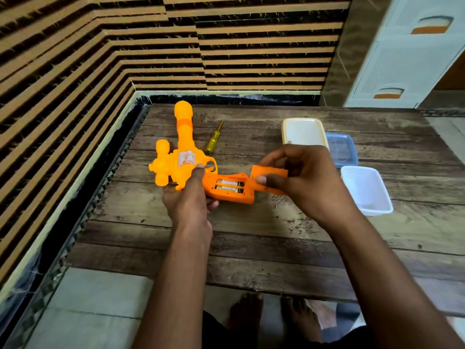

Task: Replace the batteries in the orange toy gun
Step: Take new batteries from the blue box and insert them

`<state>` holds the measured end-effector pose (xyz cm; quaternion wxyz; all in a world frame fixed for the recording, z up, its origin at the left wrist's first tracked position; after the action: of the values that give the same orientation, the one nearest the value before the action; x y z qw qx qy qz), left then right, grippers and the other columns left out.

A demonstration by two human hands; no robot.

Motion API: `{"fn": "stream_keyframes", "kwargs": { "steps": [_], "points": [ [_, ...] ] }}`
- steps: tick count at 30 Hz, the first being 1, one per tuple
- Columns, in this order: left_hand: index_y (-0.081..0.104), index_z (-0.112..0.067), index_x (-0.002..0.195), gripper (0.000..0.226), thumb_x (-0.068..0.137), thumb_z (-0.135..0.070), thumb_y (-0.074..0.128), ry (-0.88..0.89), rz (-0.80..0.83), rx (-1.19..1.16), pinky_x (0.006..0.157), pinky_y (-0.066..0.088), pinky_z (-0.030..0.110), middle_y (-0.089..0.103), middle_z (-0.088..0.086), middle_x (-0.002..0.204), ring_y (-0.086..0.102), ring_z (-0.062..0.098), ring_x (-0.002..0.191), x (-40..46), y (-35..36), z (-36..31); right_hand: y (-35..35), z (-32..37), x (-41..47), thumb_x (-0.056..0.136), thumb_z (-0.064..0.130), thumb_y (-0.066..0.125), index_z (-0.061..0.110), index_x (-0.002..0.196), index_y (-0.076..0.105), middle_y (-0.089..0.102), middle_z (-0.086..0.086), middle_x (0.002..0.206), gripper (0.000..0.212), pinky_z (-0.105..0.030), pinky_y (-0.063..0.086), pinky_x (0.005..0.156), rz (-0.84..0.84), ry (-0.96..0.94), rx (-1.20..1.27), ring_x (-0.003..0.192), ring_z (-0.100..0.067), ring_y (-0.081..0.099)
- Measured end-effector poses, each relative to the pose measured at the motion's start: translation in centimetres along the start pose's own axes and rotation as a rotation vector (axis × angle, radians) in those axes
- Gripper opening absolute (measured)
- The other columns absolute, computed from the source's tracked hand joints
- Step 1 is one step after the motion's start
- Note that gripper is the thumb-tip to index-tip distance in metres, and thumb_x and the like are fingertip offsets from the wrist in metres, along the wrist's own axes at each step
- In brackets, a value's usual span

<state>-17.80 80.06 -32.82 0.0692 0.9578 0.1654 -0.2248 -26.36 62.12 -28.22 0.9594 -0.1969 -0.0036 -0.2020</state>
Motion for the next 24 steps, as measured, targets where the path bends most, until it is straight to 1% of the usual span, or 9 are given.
{"fn": "stream_keyframes", "kwargs": {
  "steps": [3, 7, 9, 12, 14, 17, 19, 21, 24],
  "points": [
    [0.065, -0.024, 0.105, 0.029, 0.085, -0.038, 0.081, 0.007, -0.001, 0.0, 0.047, 0.055, 0.025, 0.076, 0.004, 0.1, 0.075, 0.023, 0.077, 0.0, 0.1, 0.0, 1.4, 0.2, 0.1, 0.075, 0.013, 0.093, 0.019, 0.091, 0.081, 0.079, 0.002, 0.086, 0.02, -0.038, 0.065, 0.071, -0.058, 0.018, 0.078, 0.079, -0.015, 0.076],
    [0.064, -0.021, 0.118, 0.043, 0.083, -0.039, 0.082, 0.016, -0.015, -0.007, 0.045, 0.053, 0.023, 0.076, 0.005, 0.102, 0.076, 0.024, 0.081, 0.0, 0.2, 0.2, 3.5, 0.2, 0.2, 0.07, 0.02, 0.096, 0.025, 0.102, 0.083, 0.079, 0.004, 0.1, 0.035, -0.04, 0.063, 0.082, 0.044, 0.003, -0.165, 0.087, -0.014, 0.072],
    [0.066, -0.023, 0.111, 0.036, 0.083, -0.038, 0.083, 0.034, -0.017, -0.013, 0.046, 0.052, 0.023, 0.077, 0.005, 0.101, 0.076, 0.025, 0.082, 0.1, 0.2, 0.3, 3.8, 0.7, 0.2, 0.072, 0.019, 0.094, 0.023, 0.112, 0.081, 0.079, 0.0, 0.113, 0.043, -0.04, 0.06, 0.09, 0.086, -0.084, -0.312, 0.099, -0.019, 0.072],
    [0.061, -0.028, 0.092, 0.024, 0.084, -0.035, 0.082, 0.044, -0.008, -0.018, 0.048, 0.052, 0.026, 0.075, 0.003, 0.097, 0.074, 0.024, 0.082, 0.1, 0.3, 0.4, 4.1, 1.3, 0.3, 0.077, 0.021, 0.089, 0.018, 0.119, 0.079, 0.079, -0.006, 0.118, 0.043, -0.039, 0.057, 0.095, 0.142, -0.195, -0.494, 0.107, -0.026, 0.073],
    [0.061, -0.028, 0.095, 0.025, 0.084, -0.035, 0.082, 0.036, -0.002, -0.027, 0.05, 0.053, 0.027, 0.074, 0.003, 0.099, 0.074, 0.024, 0.084, 0.1, 0.3, 0.4, 4.3, 1.4, 0.2, 0.078, 0.021, 0.089, 0.018, 0.119, 0.079, 0.079, -0.004, 0.12, 0.042, -0.036, 0.054, 0.098, 0.14, -0.214, -0.529, 0.112, -0.024, 0.071],
    [0.063, -0.027, 0.101, 0.026, 0.084, -0.036, 0.081, 0.025, 0.011, -0.042, 0.052, 0.055, 0.029, 0.075, 0.003, 0.101, 0.075, 0.026, 0.087, 0.4, 0.2, 0.4, 4.3, 1.3, 0.0, 0.071, 0.019, 0.093, 0.022, 0.115, 0.081, 0.079, 0.002, 0.118, 0.046, -0.034, 0.052, 0.103, 0.059, -0.172, -0.438, 0.117, -0.021, 0.067],
    [0.063, -0.027, 0.096, 0.024, 0.084, -0.035, 0.082, 0.02, 0.021, -0.046, 0.058, 0.06, 0.035, 0.075, 0.003, 0.1, 0.075, 0.027, 0.089, 0.6, 0.2, 0.5, 4.5, 1.4, -0.2, 0.069, 0.025, 0.095, 0.029, 0.116, 0.08, 0.078, 0.002, 0.119, 0.049, -0.038, 0.051, 0.106, 0.039, -0.119, -0.376, 0.118, -0.02, 0.066],
    [0.066, -0.026, 0.096, 0.024, 0.082, -0.034, 0.083, 0.016, 0.022, -0.051, 0.07, 0.064, 0.045, 0.076, 0.003, 0.1, 0.075, 0.029, 0.092, 0.7, 0.2, 0.6, 5.0, 1.4, -0.5, 0.068, 0.034, 0.094, 0.034, 0.117, 0.079, 0.077, 0.002, 0.118, 0.051, -0.048, 0.05, 0.104, 0.056, -0.092, -0.376, 0.117, -0.022, 0.066],
    [0.068, -0.027, 0.095, 0.027, 0.077, -0.035, 0.086, 0.016, 0.005, -0.048, 0.082, 0.062, 0.049, 0.077, 0.002, 0.101, 0.074, 0.03, 0.094, 1.0, 0.2, 0.7, 6.1, 1.3, -0.5, 0.066, 0.036, 0.096, 0.032, 0.114, 0.08, 0.077, 0.002, 0.115, 0.051, -0.053, 0.051, 0.099, 0.089, -0.073, -0.379, 0.112, -0.026, 0.067]
  ]
}}
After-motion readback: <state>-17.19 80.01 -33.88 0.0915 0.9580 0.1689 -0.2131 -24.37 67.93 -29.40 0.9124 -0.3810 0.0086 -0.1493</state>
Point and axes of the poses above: each hand's wrist, its own x-axis towards the middle knuckle, its own y-axis out of the palm, z = x × y, the point moved 2 cm from there along x, towards the middle knuckle
